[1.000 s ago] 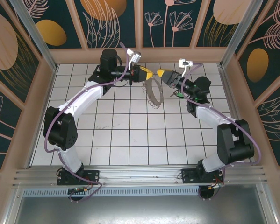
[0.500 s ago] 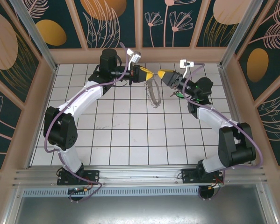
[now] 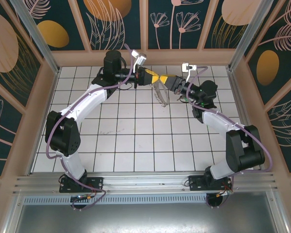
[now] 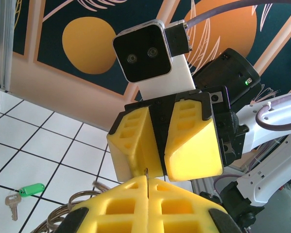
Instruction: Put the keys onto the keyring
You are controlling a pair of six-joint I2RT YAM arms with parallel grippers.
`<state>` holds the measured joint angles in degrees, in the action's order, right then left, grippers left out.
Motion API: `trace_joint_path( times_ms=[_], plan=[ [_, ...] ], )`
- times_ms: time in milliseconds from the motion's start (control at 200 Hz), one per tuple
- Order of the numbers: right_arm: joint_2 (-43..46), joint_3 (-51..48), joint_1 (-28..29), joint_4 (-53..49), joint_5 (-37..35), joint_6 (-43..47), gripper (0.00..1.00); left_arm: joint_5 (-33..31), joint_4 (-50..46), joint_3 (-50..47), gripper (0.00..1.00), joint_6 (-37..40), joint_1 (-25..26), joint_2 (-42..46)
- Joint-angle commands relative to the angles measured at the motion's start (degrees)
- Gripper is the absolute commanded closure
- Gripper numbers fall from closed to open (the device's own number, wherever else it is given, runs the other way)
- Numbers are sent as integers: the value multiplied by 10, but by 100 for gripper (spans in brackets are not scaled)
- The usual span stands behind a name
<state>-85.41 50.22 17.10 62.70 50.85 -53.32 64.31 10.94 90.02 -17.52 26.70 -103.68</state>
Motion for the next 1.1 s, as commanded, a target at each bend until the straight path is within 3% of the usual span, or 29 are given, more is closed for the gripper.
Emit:
trace_joint_path(
  times_ms=[0,155,235,380,440,561,771,1096],
  plan=[
    [-2,8,8,14,14,13,75,16,34,25,100,-3,4,12],
    [1,6,9,6,16,19,86,15,37,26,100,-4,4,12],
    [2,8,9,3,17,22,100,16,37,26,100,-5,4,13],
    [8,14,4,-9,8,39,100,2,42,25,100,-13,3,14],
    [17,20,-3,-21,2,53,100,-19,55,20,80,-27,4,20],
    [43,21,-25,-25,-18,89,100,-99,140,-30,56,-74,4,51],
    [69,15,-35,24,-27,144,100,-179,203,-54,45,-124,4,90],
    [61,31,-33,115,-39,150,100,-192,197,5,31,-177,4,59]
  ],
)
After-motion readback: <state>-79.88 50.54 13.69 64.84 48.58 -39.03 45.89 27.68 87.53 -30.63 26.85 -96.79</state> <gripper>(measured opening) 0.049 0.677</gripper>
